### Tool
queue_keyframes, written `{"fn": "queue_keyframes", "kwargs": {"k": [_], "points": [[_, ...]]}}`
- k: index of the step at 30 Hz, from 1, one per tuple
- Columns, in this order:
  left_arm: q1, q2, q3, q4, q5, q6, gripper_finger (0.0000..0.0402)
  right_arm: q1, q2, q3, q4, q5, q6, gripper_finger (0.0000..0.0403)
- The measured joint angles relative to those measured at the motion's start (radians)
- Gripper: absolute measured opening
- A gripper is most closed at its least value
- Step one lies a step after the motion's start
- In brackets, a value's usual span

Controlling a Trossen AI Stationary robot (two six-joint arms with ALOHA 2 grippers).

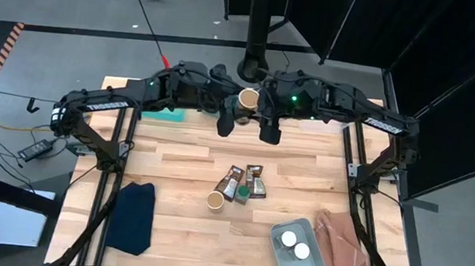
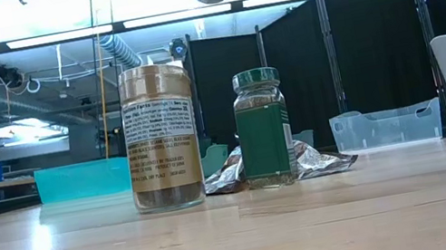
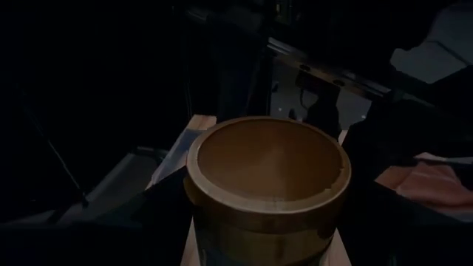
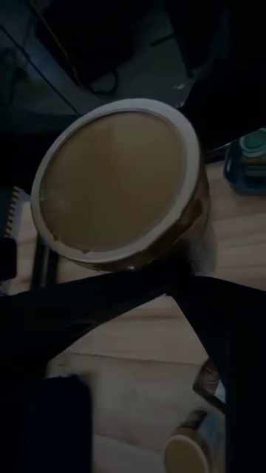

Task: Sort spices by type
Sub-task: Put the top brown seasoning bottle into the transparent bin

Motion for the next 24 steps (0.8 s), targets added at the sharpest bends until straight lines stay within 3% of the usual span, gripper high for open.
{"fn": "queue_keyframes", "kwargs": {"k": [9,14,19,24], "points": [[0.0,0.003,-0.002,-0.042,0.003,0.007,0.0274,0.001,-0.071,0.001,-0.121,0.063,-0.056,0.0275],[0.0,0.003,-0.002,-0.056,0.008,0.006,0.0274,0.0,-0.131,0.002,-0.126,0.041,-0.06,0.0275],[0.001,0.003,-0.002,-0.073,0.112,0.008,0.0274,0.009,-0.16,0.003,-0.126,0.011,-0.203,0.0274],[0.0,0.002,-0.003,-0.13,0.222,0.009,0.0274,0.05,-0.111,0.003,-0.126,-0.057,-0.281,0.0273]]}}
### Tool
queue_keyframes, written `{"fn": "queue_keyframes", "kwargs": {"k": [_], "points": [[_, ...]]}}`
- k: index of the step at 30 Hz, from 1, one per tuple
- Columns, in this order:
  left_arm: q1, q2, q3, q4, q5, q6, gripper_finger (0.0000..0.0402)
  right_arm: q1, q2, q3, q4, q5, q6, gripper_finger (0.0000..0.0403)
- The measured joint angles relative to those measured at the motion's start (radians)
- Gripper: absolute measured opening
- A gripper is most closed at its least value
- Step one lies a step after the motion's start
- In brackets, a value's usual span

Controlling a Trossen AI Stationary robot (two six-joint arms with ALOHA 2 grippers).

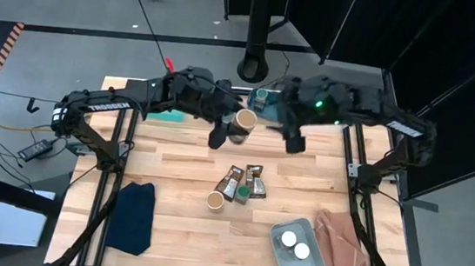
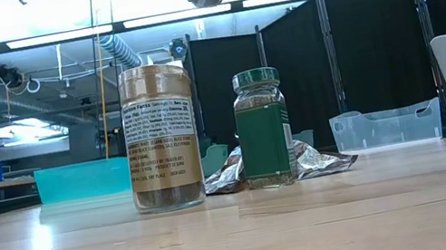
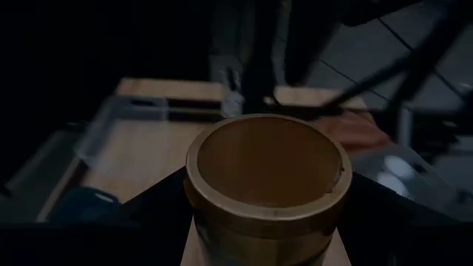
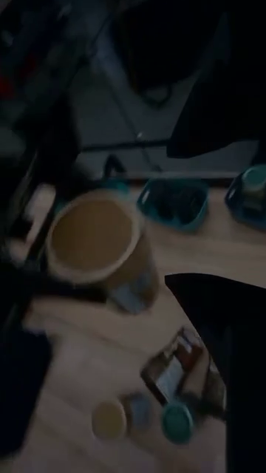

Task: Sort spices by type
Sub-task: Put the top brown seasoning bottle into the transparent bin

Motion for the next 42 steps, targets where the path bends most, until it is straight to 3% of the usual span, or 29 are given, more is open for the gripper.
{"fn": "queue_keyframes", "kwargs": {"k": [6,25,30,36,42], "points": [[0.001,0.0,-0.001,-0.085,0.111,-0.001,0.0275,0.067,0.069,0.0,0.007,0.013,-0.085,0.027],[0.0,0.0,-0.002,-0.163,0.151,-0.004,0.0276,0.12,0.095,-0.044,0.212,-0.007,-0.235,0.0271],[-0.001,0.0,-0.002,-0.17,0.166,-0.03,0.0276,0.132,0.096,-0.081,0.271,0.089,-0.244,0.0268],[-0.001,0.0,-0.002,-0.169,0.191,-0.031,0.0276,0.159,0.094,-0.08,0.283,0.127,-0.244,0.0257],[-0.001,0.0,-0.002,-0.169,0.202,-0.031,0.0276,0.184,0.104,-0.082,0.255,0.168,-0.362,0.027]]}}
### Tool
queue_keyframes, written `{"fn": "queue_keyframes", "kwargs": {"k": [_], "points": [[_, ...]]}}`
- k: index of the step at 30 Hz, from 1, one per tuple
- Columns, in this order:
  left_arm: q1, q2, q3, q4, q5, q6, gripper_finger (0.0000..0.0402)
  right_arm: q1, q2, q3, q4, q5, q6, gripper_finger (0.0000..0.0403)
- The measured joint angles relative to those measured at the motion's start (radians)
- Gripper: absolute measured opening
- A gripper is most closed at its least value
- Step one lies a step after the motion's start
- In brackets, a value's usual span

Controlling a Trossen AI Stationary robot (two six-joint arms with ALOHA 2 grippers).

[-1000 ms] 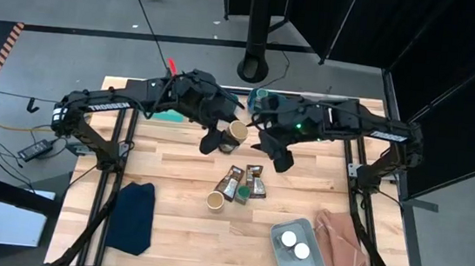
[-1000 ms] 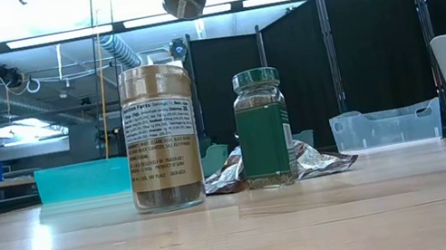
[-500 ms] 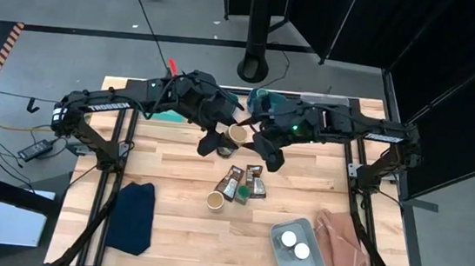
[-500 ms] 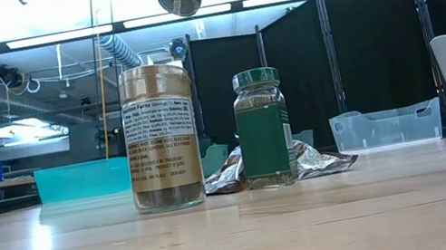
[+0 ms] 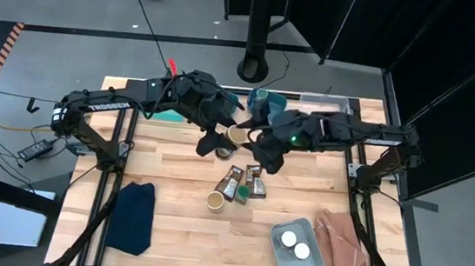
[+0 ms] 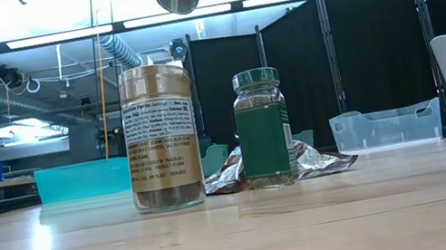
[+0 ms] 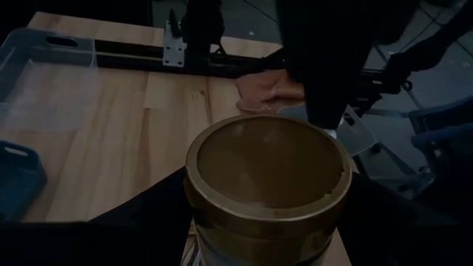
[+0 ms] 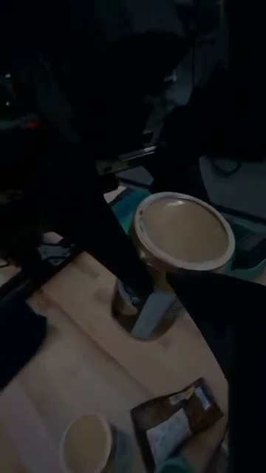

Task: Sort spices by type
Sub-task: Put the top brown seasoning bottle into the transparent bin

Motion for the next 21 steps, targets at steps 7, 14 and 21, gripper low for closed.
{"fn": "queue_keyframes", "kwargs": {"k": [7,14,21], "points": [[0.0,-0.002,0.0,-0.011,-0.005,0.003,0.0276,0.03,0.064,-0.001,-0.005,0.131,-0.004,0.0347],[0.0,-0.002,0.0,-0.089,0.015,0.008,0.0276,0.047,0.13,-0.002,-0.016,0.278,-0.079,0.0397],[0.0,-0.002,0.0,-0.197,0.032,0.096,0.0276,0.047,0.129,-0.002,0.017,0.231,-0.12,0.039]]}}
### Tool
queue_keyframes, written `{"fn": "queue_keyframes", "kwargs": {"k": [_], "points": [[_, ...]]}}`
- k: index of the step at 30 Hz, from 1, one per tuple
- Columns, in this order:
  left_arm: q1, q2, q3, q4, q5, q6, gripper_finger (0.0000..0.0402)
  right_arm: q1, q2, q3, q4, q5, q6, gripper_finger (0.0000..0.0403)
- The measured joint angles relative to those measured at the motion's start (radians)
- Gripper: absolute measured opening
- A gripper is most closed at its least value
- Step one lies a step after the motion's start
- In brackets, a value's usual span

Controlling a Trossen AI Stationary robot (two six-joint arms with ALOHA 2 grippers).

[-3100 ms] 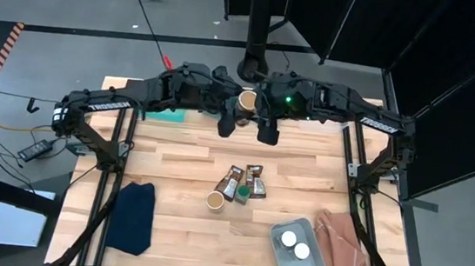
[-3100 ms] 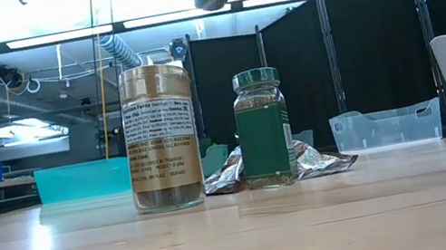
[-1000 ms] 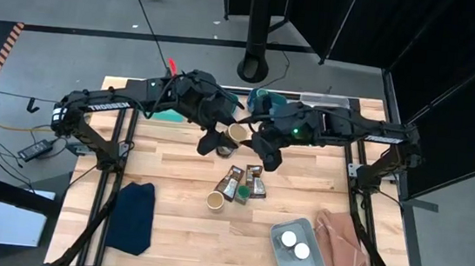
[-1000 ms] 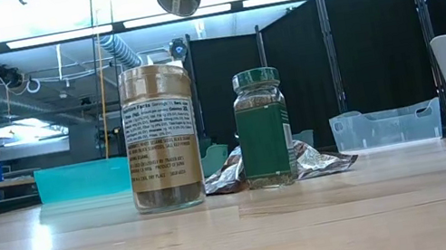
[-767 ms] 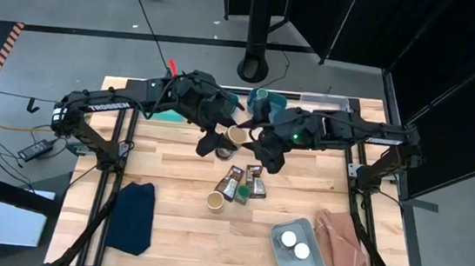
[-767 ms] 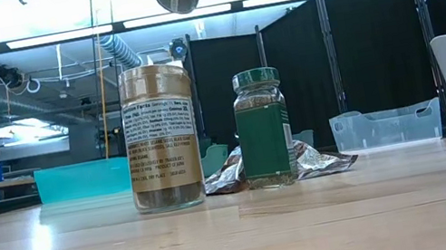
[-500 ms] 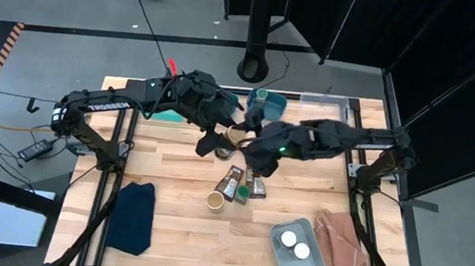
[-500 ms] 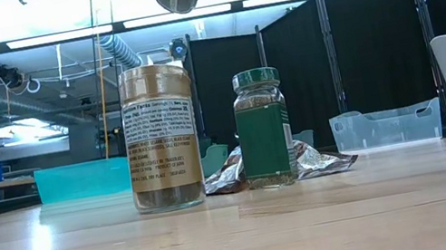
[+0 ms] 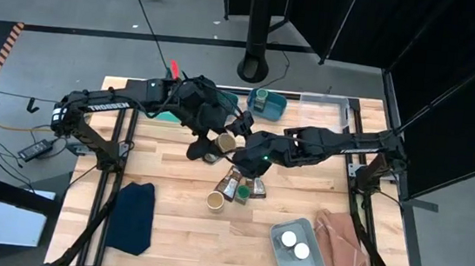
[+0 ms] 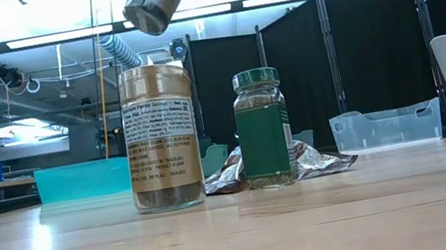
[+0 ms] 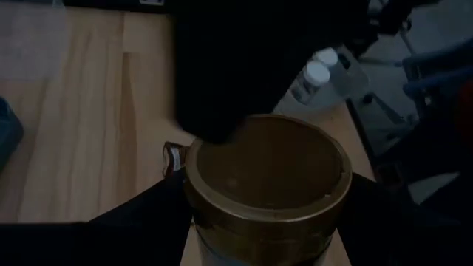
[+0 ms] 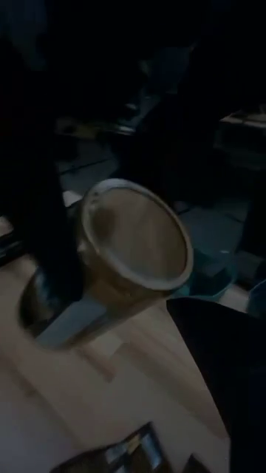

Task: Sort spices by type
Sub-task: Put the top brown seasoning bottle into the transparent bin

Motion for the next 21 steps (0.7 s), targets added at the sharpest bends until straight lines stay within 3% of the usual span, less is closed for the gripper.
{"fn": "queue_keyframes", "kwargs": {"k": [5,14,21], "points": [[0.0,0.001,0.0,-0.054,-0.007,0.108,0.0276,-0.009,0.01,0.001,0.004,-0.125,-0.012,0.0379],[-0.012,0.032,0.0,-0.189,-0.123,0.236,0.0276,-0.043,0.052,0.001,0.049,-0.281,-0.013,0.0376],[-0.012,0.035,0.004,-0.202,-0.131,0.22,0.0276,-0.056,0.076,0.001,0.092,-0.318,-0.005,0.0376]]}}
